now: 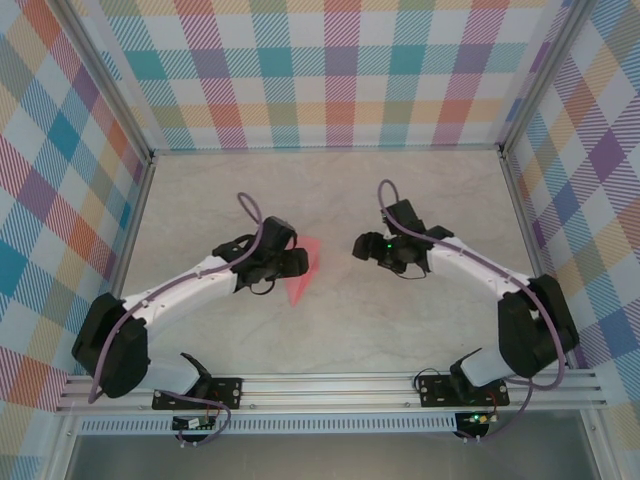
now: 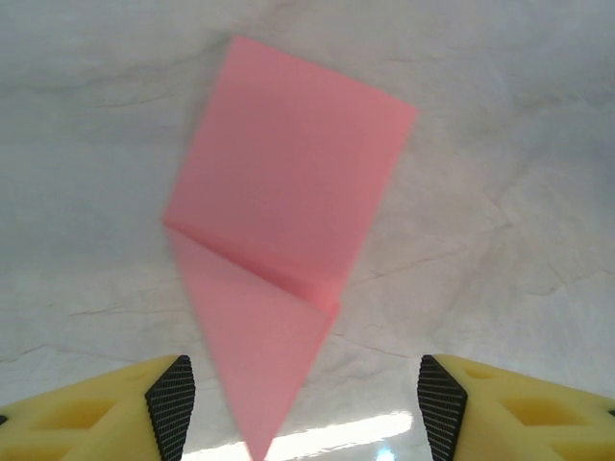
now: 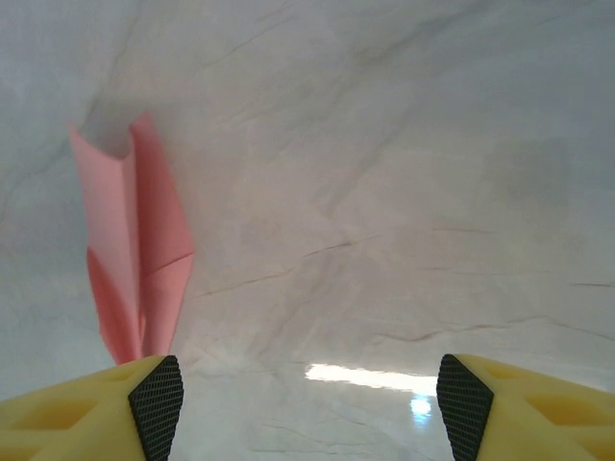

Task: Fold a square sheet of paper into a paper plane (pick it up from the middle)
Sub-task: Turn over the paper at the center of the table, then rotate the paper at the center of the table.

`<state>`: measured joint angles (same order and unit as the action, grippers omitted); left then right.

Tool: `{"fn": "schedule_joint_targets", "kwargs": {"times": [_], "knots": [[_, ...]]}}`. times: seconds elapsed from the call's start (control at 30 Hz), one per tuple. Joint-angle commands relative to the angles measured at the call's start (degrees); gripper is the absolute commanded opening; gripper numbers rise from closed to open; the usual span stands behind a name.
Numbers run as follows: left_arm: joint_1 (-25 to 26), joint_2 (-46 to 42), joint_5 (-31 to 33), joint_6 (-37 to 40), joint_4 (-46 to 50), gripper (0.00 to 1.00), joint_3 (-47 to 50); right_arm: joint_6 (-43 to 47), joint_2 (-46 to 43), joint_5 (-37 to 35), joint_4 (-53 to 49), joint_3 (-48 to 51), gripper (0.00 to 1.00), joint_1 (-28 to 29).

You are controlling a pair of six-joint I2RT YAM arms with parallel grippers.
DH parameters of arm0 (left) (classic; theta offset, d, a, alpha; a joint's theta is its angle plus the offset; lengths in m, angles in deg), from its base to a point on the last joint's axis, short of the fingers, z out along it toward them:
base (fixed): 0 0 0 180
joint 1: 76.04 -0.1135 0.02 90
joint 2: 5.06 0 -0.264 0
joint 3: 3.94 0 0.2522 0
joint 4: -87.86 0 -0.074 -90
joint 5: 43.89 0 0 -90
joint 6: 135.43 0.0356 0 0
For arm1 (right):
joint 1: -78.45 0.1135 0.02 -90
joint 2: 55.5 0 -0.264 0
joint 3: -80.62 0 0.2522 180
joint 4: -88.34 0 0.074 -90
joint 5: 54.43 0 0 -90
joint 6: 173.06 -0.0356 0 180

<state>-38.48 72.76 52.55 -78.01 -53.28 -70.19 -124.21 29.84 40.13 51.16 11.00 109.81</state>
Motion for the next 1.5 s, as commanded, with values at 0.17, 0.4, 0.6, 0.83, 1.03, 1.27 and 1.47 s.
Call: {"fn": "schedule_joint_targets", "kwargs": {"times": [0.17,0.4,0.6,0.83,1.03,1.27,1.47], "knots": [[-11.3,-8.8,-4.3,-7.8,-2.0,0.73,11.4,1.6,14.2,-0.7,-2.4,-14.7,0.68,14.6],[-18.9,-12.3,-8.3,-8.7,-2.8,0.76,16.3,3.2,24.1,4.7,-2.7,-24.2,0.51,20.6],[-20.3,-12.3,-9.4,-8.2,-3.1,0.76,17.3,3.8,30.3,6.1,-4.4,-28.8,0.46,20.8],[-20.7,-11.9,-10.4,-8.1,-4.1,0.77,18.0,5.9,34.4,2.3,-9.3,-31.8,0.46,20.8],[-20.8,-11.8,-10.8,-8.1,-4.4,0.77,18.0,7.4,36.3,1.4,-9.8,-32.1,0.46,20.8],[-20.8,-11.8,-11.1,-8.0,-4.5,0.78,18.1,10.5,37.3,0.4,-11.1,-32.0,0.45,20.8],[-20.9,-11.6,-12.8,-7.7,-5.5,0.78,18.2,19.4,33.6,4.3,-10.1,-27.3,0.43,20.7]]}}
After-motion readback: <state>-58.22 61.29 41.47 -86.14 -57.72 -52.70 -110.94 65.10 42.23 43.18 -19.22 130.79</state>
